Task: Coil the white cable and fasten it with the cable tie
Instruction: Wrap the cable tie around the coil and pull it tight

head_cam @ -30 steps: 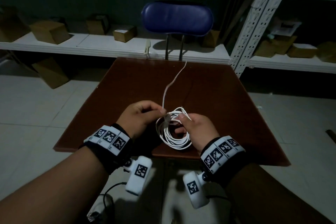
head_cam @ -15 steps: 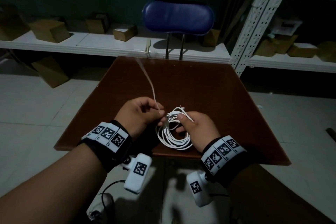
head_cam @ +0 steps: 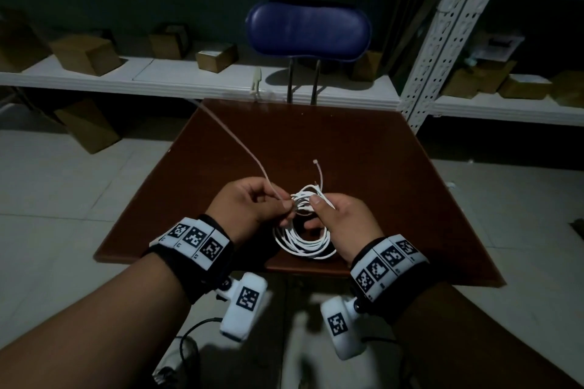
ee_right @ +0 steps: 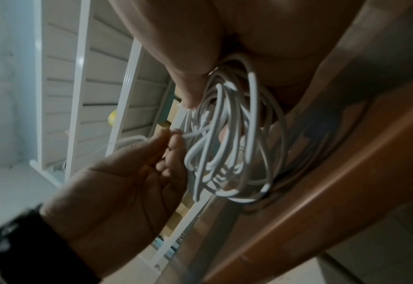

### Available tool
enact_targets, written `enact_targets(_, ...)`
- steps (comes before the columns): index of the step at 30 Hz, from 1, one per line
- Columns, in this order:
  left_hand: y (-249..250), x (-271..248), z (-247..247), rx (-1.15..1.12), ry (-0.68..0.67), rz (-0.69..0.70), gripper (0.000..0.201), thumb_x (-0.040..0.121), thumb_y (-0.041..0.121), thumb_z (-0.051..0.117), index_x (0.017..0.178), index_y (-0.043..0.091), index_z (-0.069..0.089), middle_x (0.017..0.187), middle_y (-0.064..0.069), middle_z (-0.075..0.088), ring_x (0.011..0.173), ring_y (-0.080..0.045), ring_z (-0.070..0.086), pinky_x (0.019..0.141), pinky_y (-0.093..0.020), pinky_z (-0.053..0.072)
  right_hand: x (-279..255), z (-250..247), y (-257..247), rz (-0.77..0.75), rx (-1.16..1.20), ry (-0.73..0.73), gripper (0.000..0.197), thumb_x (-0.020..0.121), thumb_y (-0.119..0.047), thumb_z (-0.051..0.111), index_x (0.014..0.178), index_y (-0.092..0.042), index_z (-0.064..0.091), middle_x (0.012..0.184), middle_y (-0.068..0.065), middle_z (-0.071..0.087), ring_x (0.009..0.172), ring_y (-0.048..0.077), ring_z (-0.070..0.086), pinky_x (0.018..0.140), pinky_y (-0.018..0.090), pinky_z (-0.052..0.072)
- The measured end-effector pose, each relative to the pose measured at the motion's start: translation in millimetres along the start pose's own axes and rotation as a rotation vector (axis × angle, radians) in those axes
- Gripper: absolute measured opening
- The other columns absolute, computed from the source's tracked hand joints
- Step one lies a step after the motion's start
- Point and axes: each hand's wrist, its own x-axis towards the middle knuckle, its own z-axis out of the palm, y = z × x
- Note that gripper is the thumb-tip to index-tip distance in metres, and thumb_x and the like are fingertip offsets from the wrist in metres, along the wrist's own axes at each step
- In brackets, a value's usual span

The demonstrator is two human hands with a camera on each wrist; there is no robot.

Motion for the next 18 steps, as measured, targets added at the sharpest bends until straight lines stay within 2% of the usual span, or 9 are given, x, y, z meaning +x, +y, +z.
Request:
enact_targets(2,-0.1,2.5,-1.0,0.052,0.021,-0.011,0.006,0.086,-0.002,0.069,0.091,-0.005,0.067,0.076,-0.016,0.068,0.064,-0.021,0.065,0.061,-0.027,0.057,-0.8,-2.2,1.1,0.002,-0.035,0.012,0.029,0.099,-0.045,0.052,0.103,-0.027,0.075,0.078,-0.002,0.078,0.076,0.013,0.074,0.082,0.04,0.055)
enact_targets(3,0.7,4.2,-1.6,0.001,0.036,-0.034,0.003,0.088,0.002,0.067,0.09,0.0,0.069,0.075,-0.012,0.069,0.066,-0.021,0.064,0.063,-0.029,0.055,-1.2,-3.5,1.7,0.006,-0.047,0.019,0.029,0.099,-0.045,0.052,0.102,-0.028,0.074,0.076,-0.003,0.077,0.075,0.012,0.073,0.08,0.037,0.054)
enact_targets(6,5.9,10.9,-6.7,-0.325,0.113,-0.08,0.017,0.098,0.014,0.055,0.093,0.004,0.067,0.084,-0.013,0.072,0.073,-0.023,0.063,0.071,-0.035,0.052,-2.0,-7.8,1.4,0.021,-0.077,0.036,0.028,0.099,-0.045,0.052,0.102,-0.028,0.074,0.073,-0.002,0.076,0.073,0.011,0.072,0.073,0.032,0.051)
enact_targets(8,11.9,15.4,-13.1,-0.375,0.165,-0.02,0.027,0.103,0.022,0.046,0.097,0.004,0.065,0.088,-0.013,0.075,0.081,-0.025,0.068,0.075,-0.037,0.053,-3.1,-10.1,0.1,0.027,-0.097,0.048,0.028,0.1,-0.045,0.051,0.102,-0.028,0.073,0.072,-0.001,0.075,0.071,0.011,0.07,0.066,0.029,0.046)
enact_targets(10,16.2,19.1,-20.3,-0.402,0.195,0.042,0.033,0.105,0.029,0.041,0.097,0.006,0.063,0.078,-0.007,0.074,0.074,-0.022,0.069,0.072,-0.036,0.05,-4.1,-11.3,-0.5,0.023,-0.117,0.052,0.028,0.1,-0.045,0.05,0.102,-0.028,0.073,0.072,0.0,0.075,0.069,0.011,0.069,0.063,0.028,0.043)
enact_targets(11,17.6,20.5,-24.0,-0.442,0.211,0.052,0.034,0.104,0.033,0.041,0.095,0.007,0.062,0.069,-0.004,0.069,0.064,-0.019,0.066,0.07,-0.035,0.05,-4.0,-11.4,-0.4,0.02,-0.129,0.057,0.029,0.1,-0.045,0.05,0.102,-0.027,0.073,0.072,0.0,0.075,0.069,0.012,0.068,0.062,0.027,0.043)
enact_targets(13,22.3,20.9,-28.6,-0.55,0.244,0.072,0.038,0.102,0.043,0.043,0.086,0.011,0.056,0.056,0.001,0.047,0.049,-0.016,0.049,0.068,-0.035,0.048,-4.0,-11.6,-0.3,0.025,-0.142,0.065,0.029,0.1,-0.044,0.05,0.102,-0.026,0.073,0.072,0.0,0.075,0.07,0.014,0.069,0.06,0.027,0.042)
enact_targets(16,32.1,17.0,-29.6,-0.659,0.288,0.093,0.056,0.094,0.067,0.037,0.078,0.016,0.051,0.058,0.002,0.029,0.048,-0.013,0.027,0.057,-0.029,0.033,-2.8,-11.5,0.3,0.04,-0.143,0.076,0.03,0.1,-0.044,0.05,0.103,-0.024,0.072,0.074,0.001,0.075,0.072,0.015,0.069,0.061,0.027,0.044)
enact_targets(18,36.2,13.5,-27.7,-0.677,0.235,0.115,0.061,0.095,0.068,0.031,0.074,0.014,0.052,0.057,0.002,0.029,0.049,-0.011,0.024,0.051,-0.026,0.021,-3.2,-11.4,0.2,0.035,-0.153,0.079,0.03,0.1,-0.044,0.05,0.105,-0.024,0.072,0.074,0.001,0.075,0.07,0.014,0.068,0.06,0.026,0.043)
